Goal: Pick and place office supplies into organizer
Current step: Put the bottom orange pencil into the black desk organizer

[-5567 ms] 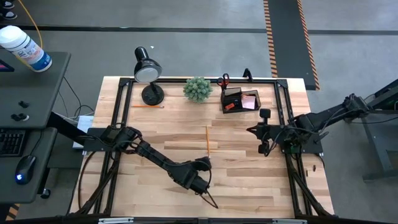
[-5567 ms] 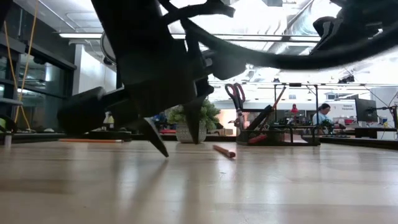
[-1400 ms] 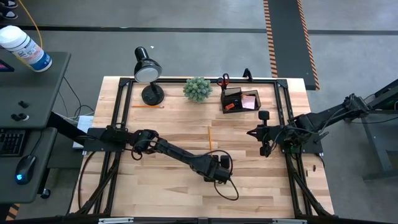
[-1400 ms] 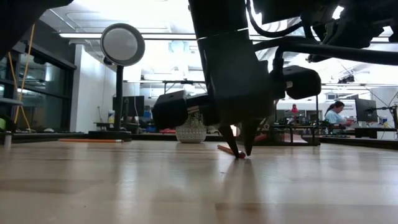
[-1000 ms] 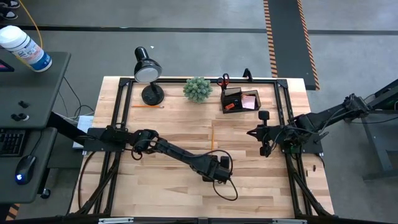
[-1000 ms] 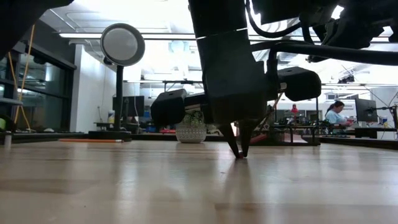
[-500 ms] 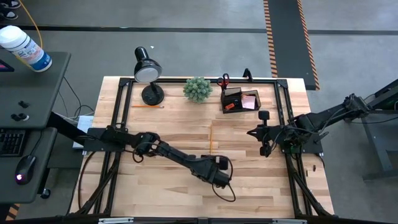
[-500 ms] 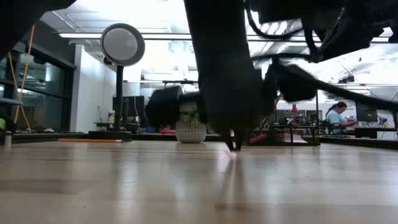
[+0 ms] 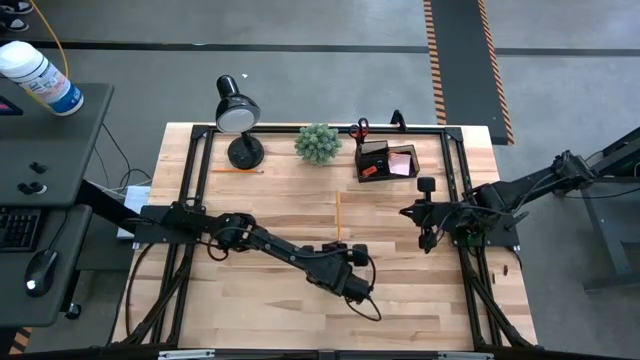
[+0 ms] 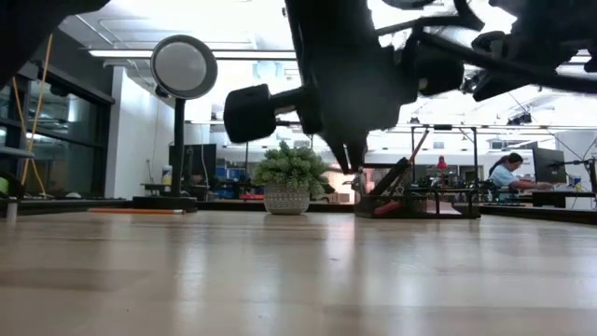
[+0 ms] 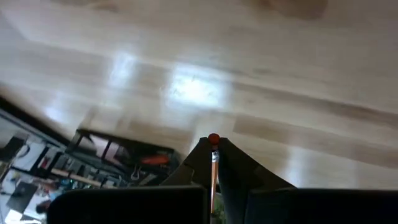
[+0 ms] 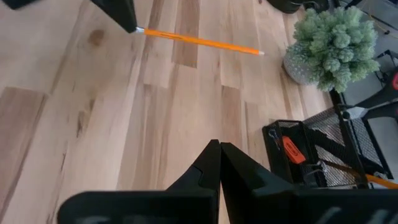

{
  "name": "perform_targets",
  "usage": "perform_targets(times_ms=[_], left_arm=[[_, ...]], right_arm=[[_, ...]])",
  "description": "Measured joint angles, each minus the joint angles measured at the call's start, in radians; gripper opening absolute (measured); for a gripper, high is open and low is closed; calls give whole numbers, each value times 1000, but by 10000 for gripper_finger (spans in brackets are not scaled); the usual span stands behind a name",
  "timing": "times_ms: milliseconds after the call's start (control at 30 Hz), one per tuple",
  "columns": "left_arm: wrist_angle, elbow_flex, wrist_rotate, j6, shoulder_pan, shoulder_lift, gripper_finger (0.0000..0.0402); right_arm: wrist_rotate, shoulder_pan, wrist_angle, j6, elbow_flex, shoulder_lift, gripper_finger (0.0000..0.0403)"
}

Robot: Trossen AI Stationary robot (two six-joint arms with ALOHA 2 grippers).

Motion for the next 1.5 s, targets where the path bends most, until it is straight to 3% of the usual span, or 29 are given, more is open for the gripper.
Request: perform_targets(times_ms=[433,733,1000,1333,1500], left_arm=[[-88,37,-47,-84,47,-71,0],[-36,37,16,-163,161,-195,0],[168,37,129,-138,258,-309,0],[491,38,316,-85,329,-399,0],[644,38,389,-170,381,-399,0]], right_arm=[[25,0,45,23,0,0,0],[23,0,87,19,0,2,0],[13,0,126,20,-12,2,0],[-23,0,266,22,-133,2,0],[-36,0,369,15,-186,6,0]])
